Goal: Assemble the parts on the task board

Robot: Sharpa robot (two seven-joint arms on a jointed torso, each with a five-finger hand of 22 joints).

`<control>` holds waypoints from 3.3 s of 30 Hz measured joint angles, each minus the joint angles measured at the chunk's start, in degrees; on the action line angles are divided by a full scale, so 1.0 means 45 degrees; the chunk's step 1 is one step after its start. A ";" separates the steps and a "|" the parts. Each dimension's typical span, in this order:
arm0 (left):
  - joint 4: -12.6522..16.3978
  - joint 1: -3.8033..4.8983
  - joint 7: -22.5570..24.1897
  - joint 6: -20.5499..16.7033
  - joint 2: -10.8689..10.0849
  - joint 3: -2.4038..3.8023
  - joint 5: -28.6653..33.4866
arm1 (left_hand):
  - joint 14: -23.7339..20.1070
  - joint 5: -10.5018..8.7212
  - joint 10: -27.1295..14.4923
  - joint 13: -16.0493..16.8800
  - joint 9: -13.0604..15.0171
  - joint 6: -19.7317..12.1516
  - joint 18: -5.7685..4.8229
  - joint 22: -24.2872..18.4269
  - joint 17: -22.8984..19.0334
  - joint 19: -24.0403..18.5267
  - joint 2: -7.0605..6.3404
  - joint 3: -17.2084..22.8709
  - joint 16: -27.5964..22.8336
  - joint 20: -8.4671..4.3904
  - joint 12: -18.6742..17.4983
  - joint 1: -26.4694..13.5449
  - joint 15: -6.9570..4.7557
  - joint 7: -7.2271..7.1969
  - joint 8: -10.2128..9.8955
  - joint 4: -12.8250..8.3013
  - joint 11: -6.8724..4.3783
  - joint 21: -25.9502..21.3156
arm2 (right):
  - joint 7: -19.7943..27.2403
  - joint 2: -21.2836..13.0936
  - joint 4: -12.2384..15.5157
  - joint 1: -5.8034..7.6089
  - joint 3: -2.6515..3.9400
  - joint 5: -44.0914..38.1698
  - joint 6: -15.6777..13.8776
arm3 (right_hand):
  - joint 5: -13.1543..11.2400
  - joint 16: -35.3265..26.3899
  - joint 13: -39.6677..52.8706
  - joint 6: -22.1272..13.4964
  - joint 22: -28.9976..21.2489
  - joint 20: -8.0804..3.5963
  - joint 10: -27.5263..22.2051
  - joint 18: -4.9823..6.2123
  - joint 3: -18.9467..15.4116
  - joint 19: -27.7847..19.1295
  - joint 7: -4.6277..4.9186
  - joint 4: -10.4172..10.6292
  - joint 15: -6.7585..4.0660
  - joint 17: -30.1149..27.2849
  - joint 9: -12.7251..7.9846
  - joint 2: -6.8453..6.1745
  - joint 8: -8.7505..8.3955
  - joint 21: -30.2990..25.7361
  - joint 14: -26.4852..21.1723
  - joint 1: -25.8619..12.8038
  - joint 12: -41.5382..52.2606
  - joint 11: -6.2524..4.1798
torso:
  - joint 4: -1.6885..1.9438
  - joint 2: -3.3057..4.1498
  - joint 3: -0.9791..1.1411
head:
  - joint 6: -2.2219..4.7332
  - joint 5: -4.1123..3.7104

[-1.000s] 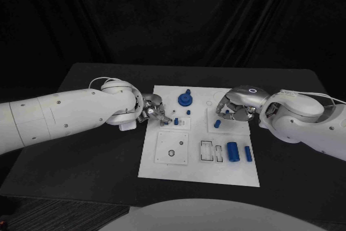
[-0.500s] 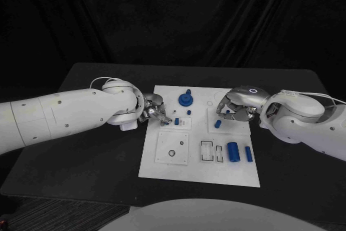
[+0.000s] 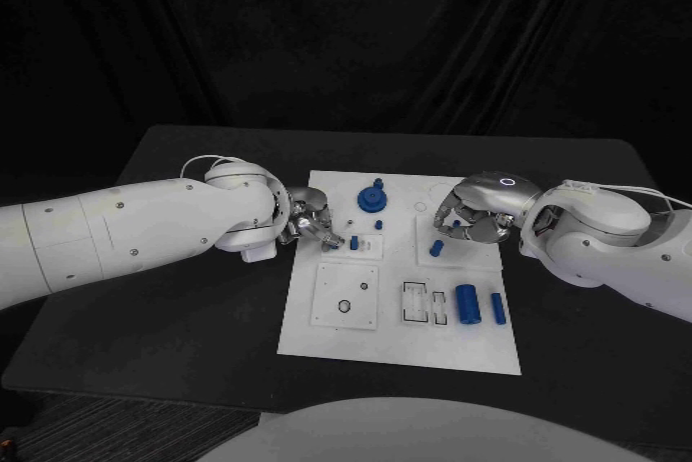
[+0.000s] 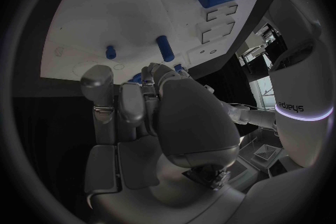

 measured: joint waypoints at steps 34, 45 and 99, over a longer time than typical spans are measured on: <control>0.0488 0.0062 -0.0086 -0.0534 -0.0406 -0.0026 -0.0011 | 0.0000 -0.0348 0.0000 0.0000 -0.0210 0.0021 0.0000 0.0000 0.0000 -0.0046 -0.0182 0.0614 0.0000 -0.0046 -0.0198 -0.0184 0.0000 0.0020 -0.0196 -0.0124 0.0000 -0.0094 | -0.0017 0.0025 -0.0012 -0.0001 0.0000 0.0007 0.0003 | -0.0001 0.0000 0.0000 0.0041 -0.0004 0.0000 0.0000 0.0000 0.0036 0.0000 -0.0041 -0.0036 0.0000 -0.0013 0.0002 0.0052 0.0000 0.0000 0.0000 0.0053 0.0000 0.0000 | -0.0015 -0.0006 0.0001 | 0.0000 -0.0073; 0.0591 0.0233 -0.0082 -0.0410 -0.0442 -0.0020 -0.0004 | 0.0000 -0.0682 0.0000 0.0000 -0.0330 0.0019 0.0000 0.0000 0.0000 -0.0139 -0.0182 0.0945 0.0000 -0.0044 -0.0247 -0.0185 0.0000 0.0022 -0.0247 -0.0246 0.0000 -0.0202 | -0.0034 0.0047 -0.0020 -0.0001 0.0000 0.0008 0.0015 | -0.0001 0.0000 0.0000 0.0046 -0.0006 0.0000 0.0000 -0.0001 0.0036 0.0000 -0.0046 -0.0036 0.0000 -0.0012 0.0002 0.0052 0.0000 0.0001 0.0000 0.0052 0.0000 0.0000 | -0.0015 -0.0011 0.0004 | 0.0000 -0.0099; -0.1899 0.1037 -0.0289 0.4201 0.1324 0.0001 0.0007 | 0.0000 -0.1932 0.0000 0.0000 -0.0607 0.0015 -0.0001 0.0000 0.0000 -0.0411 -0.0732 0.1947 0.0000 0.0048 -0.0443 -0.0072 0.0000 0.0109 -0.0444 -0.0754 0.0000 -0.0547 | -0.0113 0.0144 -0.0028 -0.0001 0.0000 0.0012 0.0036 | -0.0001 -0.0048 0.0000 0.0082 -0.0001 0.0000 0.0000 -0.0001 0.0087 0.0000 -0.0011 -0.0088 0.0000 -0.0031 0.0004 0.0102 0.0000 -0.0064 0.0000 0.0102 0.0000 0.0000 | -0.0017 0.0022 -0.0001 | 0.0000 -0.0061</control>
